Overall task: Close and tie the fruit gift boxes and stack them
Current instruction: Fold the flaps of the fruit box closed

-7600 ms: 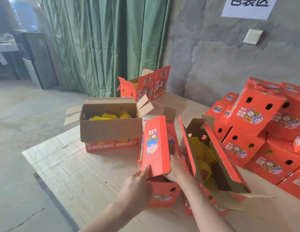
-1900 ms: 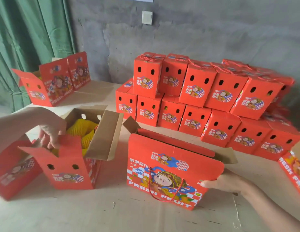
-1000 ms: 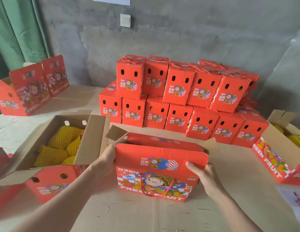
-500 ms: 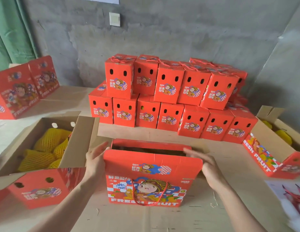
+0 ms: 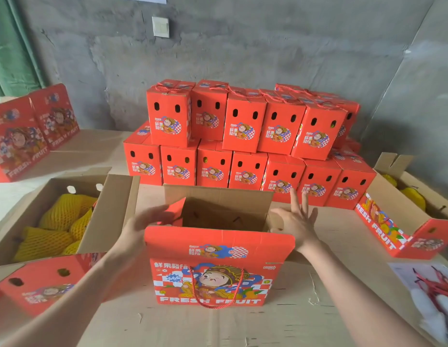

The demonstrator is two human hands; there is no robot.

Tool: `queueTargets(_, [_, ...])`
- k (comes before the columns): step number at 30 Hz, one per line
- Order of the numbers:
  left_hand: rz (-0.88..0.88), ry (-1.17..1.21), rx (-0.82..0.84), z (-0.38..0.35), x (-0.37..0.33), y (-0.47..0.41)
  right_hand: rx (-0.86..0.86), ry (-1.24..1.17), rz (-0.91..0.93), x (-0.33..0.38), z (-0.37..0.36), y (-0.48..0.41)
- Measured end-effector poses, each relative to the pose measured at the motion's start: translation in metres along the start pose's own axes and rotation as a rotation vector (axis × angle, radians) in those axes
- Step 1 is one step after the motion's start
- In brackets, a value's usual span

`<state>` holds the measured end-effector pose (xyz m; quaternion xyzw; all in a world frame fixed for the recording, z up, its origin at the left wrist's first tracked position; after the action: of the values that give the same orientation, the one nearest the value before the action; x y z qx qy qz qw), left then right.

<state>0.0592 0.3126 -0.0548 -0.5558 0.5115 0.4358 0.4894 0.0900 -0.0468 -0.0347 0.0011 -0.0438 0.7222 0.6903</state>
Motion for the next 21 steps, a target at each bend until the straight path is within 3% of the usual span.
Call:
queueTargets(2, [-0.022, -0.347, 0.176, 0.001, -0.008, -0.013, -0.045, -0.026, -0.054, -0.003, 0.007, 0.005])
queueTargets(5, [-0.086, -1.066, 0.401, -0.006, -0.002, -0.032, -0.09, -0.214, -0.155, -0.015, 0.013, 0.013])
queueTargets(7, [-0.181, -1.301, 0.448, -0.011, 0.004, -0.038, -0.143, -0.354, -0.214, -0.024, 0.012, 0.02])
queueTargets(12, [-0.197, -1.293, 0.393, -0.013, 0.022, -0.038, -0.089, -0.708, -0.431, -0.048, -0.009, 0.038])
queueTargets(15, [-0.131, -1.231, 0.383, -0.018, 0.025, -0.038, -0.043, -1.018, -0.388, -0.041, -0.014, 0.044])
queueTargets(19, [-0.174, -1.073, 0.351, -0.022, 0.022, -0.035, -0.063, -1.18, -0.374, -0.035, -0.01, 0.045])
queueTargets(21, [-0.192, -0.972, 0.307, -0.021, 0.022, -0.034, -0.048, -1.514, -0.331, -0.032, -0.008, 0.043])
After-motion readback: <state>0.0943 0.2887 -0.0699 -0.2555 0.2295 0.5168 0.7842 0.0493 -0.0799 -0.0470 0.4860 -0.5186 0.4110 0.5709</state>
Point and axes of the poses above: each hand's wrist, its own y-axis away from the middle knuckle, its own z-axis out of the back of the hand, x = y × z, the point moved 5 cm from there along -y, towards the middle knuckle, and after that the axes turned 10 degrees about y, right-handed, at the moved point
